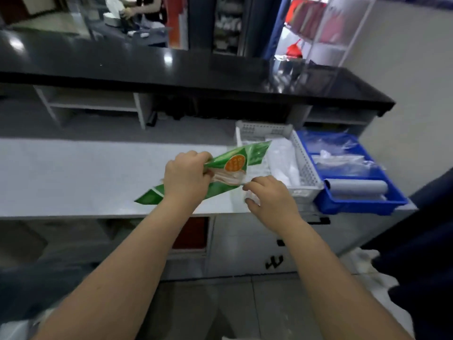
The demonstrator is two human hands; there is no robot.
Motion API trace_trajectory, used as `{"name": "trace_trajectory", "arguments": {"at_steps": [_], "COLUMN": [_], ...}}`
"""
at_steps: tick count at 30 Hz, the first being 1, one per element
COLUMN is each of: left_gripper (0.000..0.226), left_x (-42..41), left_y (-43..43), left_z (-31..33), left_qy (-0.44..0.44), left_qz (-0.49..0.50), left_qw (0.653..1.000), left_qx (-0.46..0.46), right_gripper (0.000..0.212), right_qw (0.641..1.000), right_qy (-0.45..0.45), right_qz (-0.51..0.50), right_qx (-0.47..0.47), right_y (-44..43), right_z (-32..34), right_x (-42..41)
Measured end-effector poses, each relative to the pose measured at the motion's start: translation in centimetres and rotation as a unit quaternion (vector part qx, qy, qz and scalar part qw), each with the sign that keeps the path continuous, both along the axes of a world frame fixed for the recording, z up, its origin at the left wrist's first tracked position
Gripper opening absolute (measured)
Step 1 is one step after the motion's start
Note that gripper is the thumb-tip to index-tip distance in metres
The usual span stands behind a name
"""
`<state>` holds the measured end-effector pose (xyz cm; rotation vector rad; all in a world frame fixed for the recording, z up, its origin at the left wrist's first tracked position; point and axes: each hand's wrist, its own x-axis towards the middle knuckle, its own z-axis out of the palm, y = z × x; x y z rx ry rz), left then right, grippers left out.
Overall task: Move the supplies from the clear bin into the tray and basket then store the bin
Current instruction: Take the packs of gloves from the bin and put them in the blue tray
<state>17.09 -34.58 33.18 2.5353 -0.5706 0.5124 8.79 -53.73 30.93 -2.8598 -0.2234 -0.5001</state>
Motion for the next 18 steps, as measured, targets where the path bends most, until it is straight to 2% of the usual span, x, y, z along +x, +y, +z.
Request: {"name": "trace_trajectory", "arguments": {"at_steps": [9, 11, 15, 18], "left_gripper": [0.015, 0.018, 0.039, 0.039], "left_x": [2.0, 2.7, 4.8, 7.1], "left_y": [-22.6, -25.9, -30.8, -33.2], "left_z": [3.4, 3.6, 3.1, 2.2], "left_qy": [-0.019, -0.02, -0.03, -0.036], "left_qz": [-0.06, -0.061, -0.07, -0.085], "left_qw": [0.998, 0.998, 0.997, 0.996], "left_qx": [-0.009, -0.019, -0.015, -0.007], "right_gripper": [0.025, 0.026, 0.024, 0.021], "right_qw": [0.996, 0.995, 0.995, 0.995], "right_qy": [-0.035, -0.034, -0.019, -0.014], "right_qz": [-0.087, -0.092, -0.094, -0.095], "right_qx": [-0.012, -0.021, -0.018, -0.005], "right_y": [-21.3, -24.4, -29.0, -31.5], "right_z": [2.7, 2.6, 1.8, 0.9], "right_x": [-1.5, -0.9, 1.2, 3.1]}}
